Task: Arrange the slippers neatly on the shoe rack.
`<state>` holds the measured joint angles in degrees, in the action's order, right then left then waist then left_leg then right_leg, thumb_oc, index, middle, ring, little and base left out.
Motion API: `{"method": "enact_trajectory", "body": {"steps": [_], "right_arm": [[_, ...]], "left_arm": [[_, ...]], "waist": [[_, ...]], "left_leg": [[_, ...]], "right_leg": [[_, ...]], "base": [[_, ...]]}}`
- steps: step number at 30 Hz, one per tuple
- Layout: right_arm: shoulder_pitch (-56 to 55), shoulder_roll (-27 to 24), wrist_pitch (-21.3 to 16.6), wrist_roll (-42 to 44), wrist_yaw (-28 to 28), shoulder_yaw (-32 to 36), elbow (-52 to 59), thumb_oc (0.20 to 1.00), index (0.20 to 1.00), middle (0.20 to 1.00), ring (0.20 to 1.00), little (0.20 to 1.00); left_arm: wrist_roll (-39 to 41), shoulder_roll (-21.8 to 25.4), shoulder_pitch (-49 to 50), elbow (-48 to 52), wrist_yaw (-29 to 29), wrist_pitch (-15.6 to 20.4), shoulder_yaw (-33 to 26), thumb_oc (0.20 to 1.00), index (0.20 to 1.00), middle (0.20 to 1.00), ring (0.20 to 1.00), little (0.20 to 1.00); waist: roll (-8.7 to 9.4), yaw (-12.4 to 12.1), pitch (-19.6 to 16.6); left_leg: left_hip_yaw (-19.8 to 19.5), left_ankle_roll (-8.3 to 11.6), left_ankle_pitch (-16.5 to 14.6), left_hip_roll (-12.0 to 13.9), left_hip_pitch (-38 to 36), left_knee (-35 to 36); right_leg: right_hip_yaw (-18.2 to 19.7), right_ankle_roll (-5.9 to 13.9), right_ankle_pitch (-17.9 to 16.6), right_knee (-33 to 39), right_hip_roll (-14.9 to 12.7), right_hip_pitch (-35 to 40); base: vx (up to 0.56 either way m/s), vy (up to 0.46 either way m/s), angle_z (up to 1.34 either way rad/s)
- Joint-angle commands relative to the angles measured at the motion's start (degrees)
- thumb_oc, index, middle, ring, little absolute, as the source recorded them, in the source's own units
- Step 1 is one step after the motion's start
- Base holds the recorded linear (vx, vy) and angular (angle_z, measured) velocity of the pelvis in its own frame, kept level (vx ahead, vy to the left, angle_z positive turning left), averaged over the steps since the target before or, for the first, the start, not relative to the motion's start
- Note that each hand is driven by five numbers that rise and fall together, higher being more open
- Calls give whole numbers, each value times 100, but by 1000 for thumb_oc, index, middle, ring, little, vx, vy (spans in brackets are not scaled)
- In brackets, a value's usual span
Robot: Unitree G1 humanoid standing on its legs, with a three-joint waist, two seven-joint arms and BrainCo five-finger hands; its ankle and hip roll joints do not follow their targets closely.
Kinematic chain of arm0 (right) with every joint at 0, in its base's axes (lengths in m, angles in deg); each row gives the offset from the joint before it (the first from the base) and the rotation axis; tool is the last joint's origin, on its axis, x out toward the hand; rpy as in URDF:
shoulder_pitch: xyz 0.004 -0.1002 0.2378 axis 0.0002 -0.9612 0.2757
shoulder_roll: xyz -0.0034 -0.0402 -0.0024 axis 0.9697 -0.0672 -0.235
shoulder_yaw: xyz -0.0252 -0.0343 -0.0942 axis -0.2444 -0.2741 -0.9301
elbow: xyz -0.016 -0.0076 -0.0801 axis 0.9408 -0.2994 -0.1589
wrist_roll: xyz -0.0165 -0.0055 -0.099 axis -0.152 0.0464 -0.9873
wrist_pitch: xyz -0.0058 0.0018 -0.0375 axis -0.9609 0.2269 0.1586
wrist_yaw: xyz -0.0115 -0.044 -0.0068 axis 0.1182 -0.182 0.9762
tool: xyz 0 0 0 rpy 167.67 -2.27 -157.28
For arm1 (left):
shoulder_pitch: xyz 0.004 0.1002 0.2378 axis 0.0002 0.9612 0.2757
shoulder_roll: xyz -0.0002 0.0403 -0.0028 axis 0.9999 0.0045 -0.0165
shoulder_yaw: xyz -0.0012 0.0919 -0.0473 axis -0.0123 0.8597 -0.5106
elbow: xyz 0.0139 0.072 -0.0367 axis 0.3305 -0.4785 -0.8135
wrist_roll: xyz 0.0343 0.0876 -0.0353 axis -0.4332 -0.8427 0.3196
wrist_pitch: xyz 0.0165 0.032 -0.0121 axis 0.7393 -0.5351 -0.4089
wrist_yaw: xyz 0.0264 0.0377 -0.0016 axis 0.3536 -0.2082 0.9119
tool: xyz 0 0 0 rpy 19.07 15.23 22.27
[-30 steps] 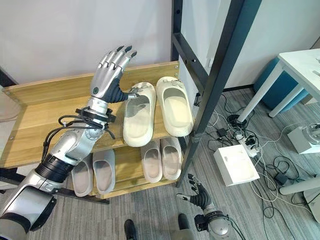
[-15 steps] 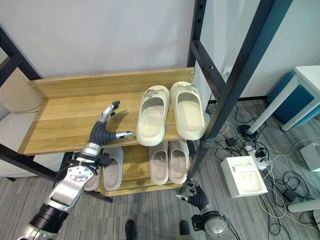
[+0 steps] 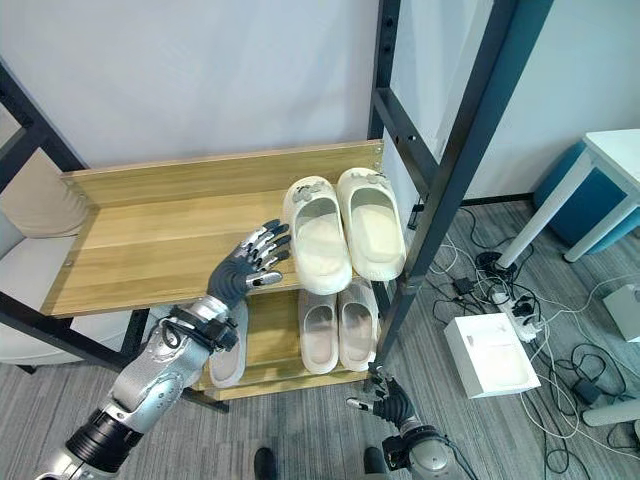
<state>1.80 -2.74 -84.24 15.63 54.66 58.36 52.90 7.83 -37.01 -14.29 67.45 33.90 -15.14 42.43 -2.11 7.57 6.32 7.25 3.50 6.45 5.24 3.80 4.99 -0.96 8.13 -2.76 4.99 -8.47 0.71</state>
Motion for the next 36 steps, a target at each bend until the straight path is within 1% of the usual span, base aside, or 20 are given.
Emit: {"method": "enact_trajectory", "body": {"steps": [1, 4, 6, 8, 10, 11, 12, 14, 15, 19, 21, 22, 23, 24, 26, 30, 33, 34, 35, 36], "right_arm": [[208, 53, -283, 49, 41, -102, 273, 1000, 1000, 1000, 1000, 1000], [184, 69, -412, 96, 134, -77, 304, 1000, 1000, 1000, 1000, 1000], [145, 107, -498, 132, 190, -35, 260, 1000, 1000, 1000, 1000, 1000], [180, 148, -575, 66, 334, -15, 173, 1000, 1000, 1000, 1000, 1000], [203, 146, -630, 46, 397, 20, 191, 1000, 1000, 1000, 1000, 1000], [233, 135, -656, 84, 372, 78, 213, 1000, 1000, 1000, 1000, 1000], [230, 135, -663, 101, 335, 84, 217, 1000, 1000, 1000, 1000, 1000], [190, 188, -678, 163, 147, 70, 142, 1000, 1000, 1000, 1000, 1000], [185, 202, -681, 142, 109, 51, 101, 1000, 1000, 1000, 1000, 1000], [224, 210, -687, 63, -15, -60, 53, 1000, 1000, 1000, 1000, 1000], [261, 197, -705, 55, -76, -102, 64, 1000, 1000, 1000, 1000, 1000], [323, 170, -726, 11, -142, -180, 46, 1000, 1000, 1000, 1000, 1000], [323, 170, -726, 11, -142, -180, 46, 1000, 1000, 1000, 1000, 1000], [376, 135, -731, -19, -223, -257, 21, 1000, 1000, 1000, 1000, 1000], [415, 94, -706, -58, -286, -292, -2, 1000, 1000, 1000, 1000, 1000], [426, -6, -645, -30, -393, -338, -30, 1000, 1000, 1000, 1000, 1000], [371, -94, -610, 13, -427, -284, 21, 1000, 1000, 1000, 1000, 1000], [368, -98, -609, 13, -427, -288, 23, 1000, 1000, 1000, 1000, 1000], [317, -80, -568, 63, -360, -214, 43, 1000, 1000, 1000, 1000, 1000], [318, -87, -568, 64, -358, -221, 43, 1000, 1000, 1000, 1000, 1000]], "left_arm": [[50, -291, -775, -434, 165, 269, 220, 1000, 1000, 1000, 1000, 1000], [-396, -359, -977, -447, 338, 466, 129, 1000, 1000, 1000, 1000, 1000], [-1052, -234, -952, -372, 548, 638, -66, 1000, 1000, 1000, 1000, 1000], [-1848, -119, -783, -306, 1041, 790, -394, 1000, 1000, 1000, 1000, 1000], [-1978, -39, -528, 13, 1170, 938, -701, 1000, 1000, 1000, 1000, 1000], [-1517, 34, -269, 450, 944, 1112, -973, 1000, 1000, 1000, 1000, 1000], [-1190, 61, -128, 655, 709, 1148, -1037, 1000, 1000, 1000, 1000, 1000], [-324, 152, 457, 1368, -147, 1158, -1216, 1000, 1000, 1000, 1000, 1000], [-137, 161, 569, 1479, -322, 1128, -1214, 1000, 1000, 1000, 1000, 1000], [493, 321, 838, 1876, -1114, 885, -990, 1000, 1000, 1000, 1000, 1000], [615, 575, 841, 1996, -1515, 712, -790, 1000, 1000, 1000, 1000, 1000], [628, 941, 867, 1977, -1875, 538, -499, 1000, 1000, 1000, 1000, 1000], [628, 942, 867, 1977, -1876, 539, -499, 1000, 1000, 1000, 1000, 1000], [510, 1321, 927, 1802, -2199, 343, -163, 1000, 1000, 1000, 1000, 1000], [363, 1628, 1064, 1414, -2431, 204, 141, 1000, 1000, 1000, 1000, 1000], [-442, 2132, 1301, 597, -2655, 152, 523, 1000, 1000, 1000, 1000, 1000], [-1071, 2095, 1512, -4, -2505, 235, 532, 1000, 1000, 1000, 1000, 1000], [-1076, 2089, 1516, -10, -2505, 241, 531, 1000, 1000, 1000, 1000, 1000], [-1895, 1745, 1860, -506, -1881, 387, 58, 1000, 1000, 1000, 1000, 1000], [-1906, 1733, 1865, -511, -1876, 392, 54, 1000, 1000, 1000, 1000, 1000]], "waist": [[214, 79, 126], [234, 111, 112], [246, 84, 89], [259, 5, 79], [274, -65, 69], [266, -139, 75], [266, -153, 71], [255, -245, 57], [252, -268, 57], [236, -337, 53], [226, -352, 41], [208, -363, 34], [208, -363, 34], [187, -360, 29], [177, -358, 15], [157, -338, -24], [147, -322, -57], [145, -318, -60], [157, -353, -79], [151, -342, -79]], "left_leg": [[30, 122, -635, 184, -430, 1], [37, 128, -638, 200, -450, 1], [31, 136, -646, 214, -470, 1], [-15, 147, -632, 215, -473, 1], [-62, 158, -614, 220, -461, 1], [-95, 169, -602, 216, -451, 1], [-105, 171, -603, 214, -450, 1], [-124, 177, -607, 226, -471, 1], [-130, 178, -610, 226, -475, 1], [-167, 174, -613, 216, -473, 1], [-183, 173, -616, 211, -467, 1], [-190, 170, -617, 214, -468, 1], [-190, 170, -617, 214, -468, 1], [-195, 163, -622, 212, -469, 1], [-189, 158, -622, 209, -473, 1], [-168, 158, -610, 215, -488, 1], [-166, 153, -609, 213, -494, 1], [-166, 153, -609, 213, -494, 1], [-192, 138, -607, 204, -491, 1], [-195, 138, -608, 204, -491, 1]], "right_leg": [[-153, 80, 193, -127, -39, -241], [-148, 70, 212, -136, -31, -222], [-167, 59, 228, -130, -31, -190], [-227, 47, 246, -116, -25, -136], [-278, 40, 269, -111, -18, -98], [-325, 36, 283, -111, -15, -70], [-329, 34, 287, -113, -14, -64], [-362, 28, 298, -102, -12, -22], [-375, 23, 302, -102, -11, -13], [-393, 21, 316, -101, 5, 3], [-407, 21, 319, -104, 8, 1], [-415, 20, 317, -108, 8, 5], [-415, 20, 317, -108, 8, 5], [-415, 19, 317, -124, 14, -4], [-412, 23, 320, -147, 19, -14], [-404, 31, 322, -185, 19, -27], [-395, 33, 317, -190, 17, -34], [-396, 33, 316, -189, 16, -34], [-404, 15, 315, -186, 13, -35], [-407, 16, 317, -187, 13, -33]], "base": [[0, 0, 0], [17, -8, -6], [22, -9, -5], [7, -8, -2], [3, -27, 21], [-7, -11, 20], [-7, 1, 7], [2, 5, 3], [-3, 6, 11], [-3, 2, 4], [0, 0, 0], [0, 0, 0], [0, 0, 0], [0, 0, 0], [-2, 5, 2], [0, 8, 2], [0, 0, 0], [-6, 33, 1], [0, 0, 0], [0, 0, 0]]}}
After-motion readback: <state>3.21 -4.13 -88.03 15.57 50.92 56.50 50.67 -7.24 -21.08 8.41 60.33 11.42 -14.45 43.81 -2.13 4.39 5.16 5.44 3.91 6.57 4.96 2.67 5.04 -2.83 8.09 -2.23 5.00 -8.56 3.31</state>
